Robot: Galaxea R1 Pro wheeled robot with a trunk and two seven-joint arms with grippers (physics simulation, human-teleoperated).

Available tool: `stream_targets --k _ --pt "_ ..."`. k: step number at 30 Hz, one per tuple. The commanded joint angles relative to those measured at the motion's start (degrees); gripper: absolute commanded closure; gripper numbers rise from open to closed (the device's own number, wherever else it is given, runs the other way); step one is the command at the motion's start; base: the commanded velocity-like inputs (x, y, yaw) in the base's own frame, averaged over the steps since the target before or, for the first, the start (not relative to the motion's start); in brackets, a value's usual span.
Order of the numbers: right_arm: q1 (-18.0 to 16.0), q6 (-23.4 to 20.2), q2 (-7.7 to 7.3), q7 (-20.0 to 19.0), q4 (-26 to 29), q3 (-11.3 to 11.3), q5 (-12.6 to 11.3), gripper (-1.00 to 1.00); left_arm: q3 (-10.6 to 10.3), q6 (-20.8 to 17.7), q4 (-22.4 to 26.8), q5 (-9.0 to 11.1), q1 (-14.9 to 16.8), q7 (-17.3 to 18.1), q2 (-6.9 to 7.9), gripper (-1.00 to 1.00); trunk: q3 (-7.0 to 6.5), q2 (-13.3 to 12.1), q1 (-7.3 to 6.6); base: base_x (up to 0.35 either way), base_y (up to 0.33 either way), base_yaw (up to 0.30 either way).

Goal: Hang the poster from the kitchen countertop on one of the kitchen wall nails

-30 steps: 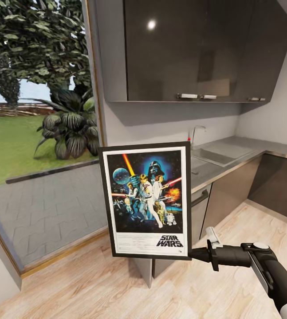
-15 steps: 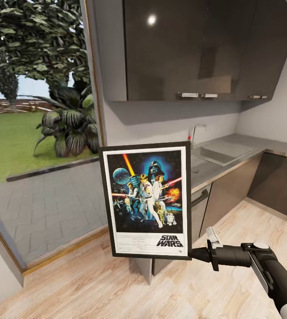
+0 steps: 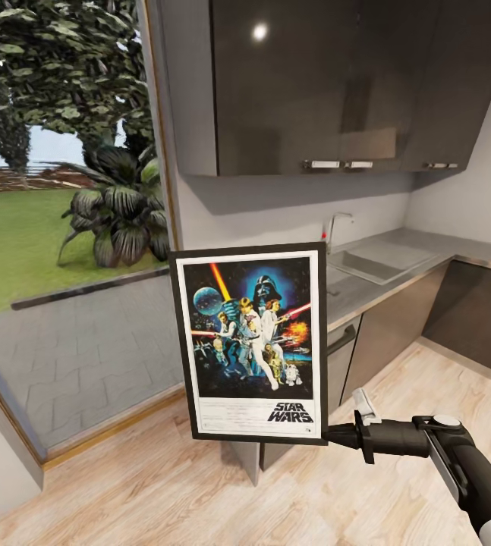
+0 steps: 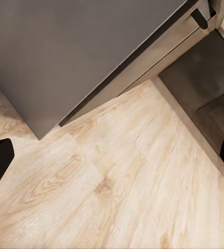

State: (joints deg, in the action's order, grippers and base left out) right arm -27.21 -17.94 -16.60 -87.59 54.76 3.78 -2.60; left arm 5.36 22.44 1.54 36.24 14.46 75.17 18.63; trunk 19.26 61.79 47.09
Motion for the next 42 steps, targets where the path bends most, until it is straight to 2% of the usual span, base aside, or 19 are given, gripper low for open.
stream_targets --k 1,11,20,42 --pt "-0.04 -0.69 -0.01 -0.21 0.00 0.00 -0.13 1.00 0.44 0.32 -0.05 -0.38 0.04 0.15 0.00 -1.00 -0.11 -0.37 -0.22 0.000 0.000 0.000" --pt "-0.04 -0.69 -0.01 -0.21 0.00 0.00 -0.13 1.00 0.44 0.32 0.00 -0.36 0.04 0.15 0.00 -1.00 -1.90 -4.38 -2.42 0.000 0.000 0.000" --pt "-0.04 -0.69 -0.01 -0.28 0.00 1.08 -0.13 1.00 0.44 0.32 0.00 -0.38 0.04 0.10 0.00 -1.00 -3.52 -7.99 -4.40 0.000 0.000 0.000" --pt "-0.04 -0.69 -0.01 -0.30 0.00 1.15 -0.13 1.00 0.44 0.32 -0.02 -0.38 0.04 0.10 0.00 -1.00 -7.47 -16.81 -9.23 0.000 0.000 0.000"
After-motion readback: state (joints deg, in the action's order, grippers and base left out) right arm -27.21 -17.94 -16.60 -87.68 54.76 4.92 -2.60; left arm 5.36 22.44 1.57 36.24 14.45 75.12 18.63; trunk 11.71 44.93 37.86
